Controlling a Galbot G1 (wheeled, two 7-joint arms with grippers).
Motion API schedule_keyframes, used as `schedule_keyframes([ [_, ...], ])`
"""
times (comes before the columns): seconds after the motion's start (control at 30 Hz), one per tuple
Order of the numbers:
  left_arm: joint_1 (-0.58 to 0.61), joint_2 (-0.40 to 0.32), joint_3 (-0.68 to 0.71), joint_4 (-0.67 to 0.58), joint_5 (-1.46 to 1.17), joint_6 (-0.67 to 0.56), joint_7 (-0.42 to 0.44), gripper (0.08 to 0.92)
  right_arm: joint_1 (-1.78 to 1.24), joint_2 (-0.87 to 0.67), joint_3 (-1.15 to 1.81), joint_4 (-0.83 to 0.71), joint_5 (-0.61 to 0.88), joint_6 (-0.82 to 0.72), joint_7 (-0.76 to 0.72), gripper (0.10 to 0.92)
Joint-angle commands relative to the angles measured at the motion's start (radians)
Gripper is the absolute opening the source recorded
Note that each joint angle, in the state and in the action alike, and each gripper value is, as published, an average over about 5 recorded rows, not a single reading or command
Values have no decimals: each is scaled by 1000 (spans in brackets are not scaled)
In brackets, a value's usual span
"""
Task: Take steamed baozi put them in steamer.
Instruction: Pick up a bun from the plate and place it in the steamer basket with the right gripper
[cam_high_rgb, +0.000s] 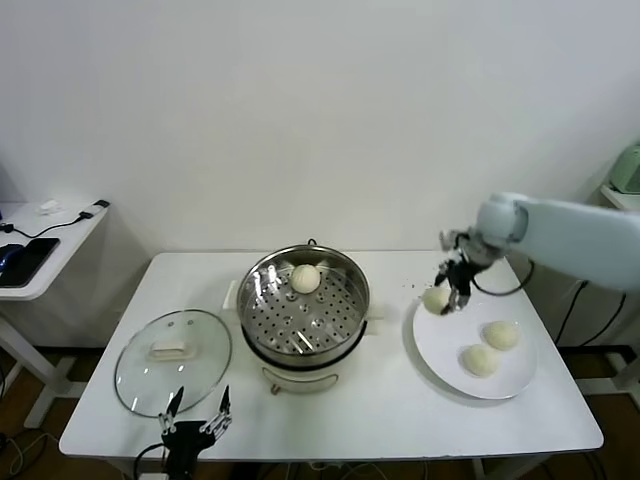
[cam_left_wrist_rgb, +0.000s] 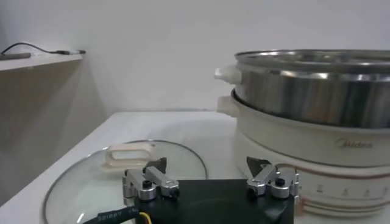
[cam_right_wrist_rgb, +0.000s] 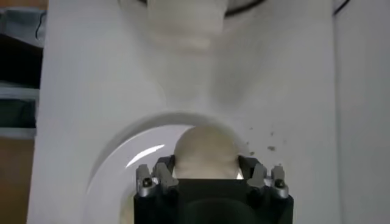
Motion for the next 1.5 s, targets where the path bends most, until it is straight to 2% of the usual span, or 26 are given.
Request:
schedule_keyframes([
  [0.03,-2,-1,13,-14,3,0,0,823,371,191,-110,202,336,-71,26,696],
  [0.17,-11,-1,15,-12,2,0,0,823,326,331,-40,230,457,-176,129,696],
  [0.27,-17,0,16,-6,2,-1,-1,823,262,428,0,199,494,-220,172,696],
  [0.6,-27,0,21,10,2,-2,-1,823,13,664,60,-43,453,-289,262,696],
  [0.87,-22,3,20,27,-2,-11,-4,823,-153,700,118,-181,312,-305,282,696],
  [1.5,-22,2,21,24,-7,-16,-4,823,-253,724,123,-250,218,-305,284,697],
])
